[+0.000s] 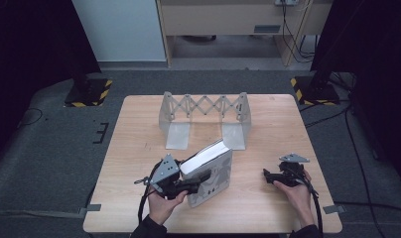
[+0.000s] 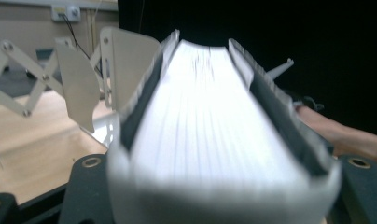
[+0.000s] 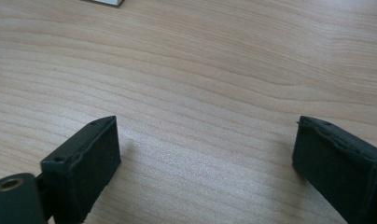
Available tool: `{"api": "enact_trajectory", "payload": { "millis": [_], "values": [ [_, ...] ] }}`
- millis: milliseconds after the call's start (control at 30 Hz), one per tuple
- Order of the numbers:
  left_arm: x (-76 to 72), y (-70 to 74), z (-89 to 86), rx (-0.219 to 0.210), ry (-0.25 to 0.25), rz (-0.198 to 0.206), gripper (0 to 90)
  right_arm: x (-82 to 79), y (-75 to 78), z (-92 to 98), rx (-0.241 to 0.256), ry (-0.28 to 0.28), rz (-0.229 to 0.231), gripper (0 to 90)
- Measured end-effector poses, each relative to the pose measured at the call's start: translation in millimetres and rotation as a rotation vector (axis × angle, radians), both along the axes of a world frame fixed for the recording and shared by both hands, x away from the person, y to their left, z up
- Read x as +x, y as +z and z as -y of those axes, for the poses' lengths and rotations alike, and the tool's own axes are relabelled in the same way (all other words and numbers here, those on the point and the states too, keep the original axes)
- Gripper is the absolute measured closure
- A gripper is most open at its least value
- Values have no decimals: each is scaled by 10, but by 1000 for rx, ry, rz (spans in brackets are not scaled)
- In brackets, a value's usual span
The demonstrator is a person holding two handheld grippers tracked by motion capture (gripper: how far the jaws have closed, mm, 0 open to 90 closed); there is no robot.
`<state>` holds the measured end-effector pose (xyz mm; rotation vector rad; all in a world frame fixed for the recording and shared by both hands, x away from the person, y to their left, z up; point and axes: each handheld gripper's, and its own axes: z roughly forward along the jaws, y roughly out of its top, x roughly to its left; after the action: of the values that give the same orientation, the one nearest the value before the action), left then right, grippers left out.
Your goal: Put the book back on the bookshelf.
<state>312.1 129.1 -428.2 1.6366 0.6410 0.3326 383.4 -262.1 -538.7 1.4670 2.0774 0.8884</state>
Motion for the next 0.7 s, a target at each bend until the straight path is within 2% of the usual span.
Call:
{"api": "enact_trajectory", "payload": {
  "millis": [167, 233, 333, 467, 600, 700],
  "values": [
    [48, 178, 24, -12, -1, 11, 347, 2, -1, -3, -8, -2, 0, 70],
    [71, 223, 38, -4, 1, 13, 343, 1, -1, -4, -8, -3, 0, 69],
    [104, 245, 65, -1, 4, 8, 337, -2, -2, -7, -7, -7, 0, 69],
    [141, 248, 113, 36, 7, 19, 336, -1, -3, -8, -7, -7, 1, 69],
    [176, 262, 115, 31, -4, -5, 376, -1, -2, -7, -7, -6, 0, 69],
    [203, 272, 123, 45, -16, -21, 379, -2, -2, -9, -7, -7, -1, 68]
  ]
}}
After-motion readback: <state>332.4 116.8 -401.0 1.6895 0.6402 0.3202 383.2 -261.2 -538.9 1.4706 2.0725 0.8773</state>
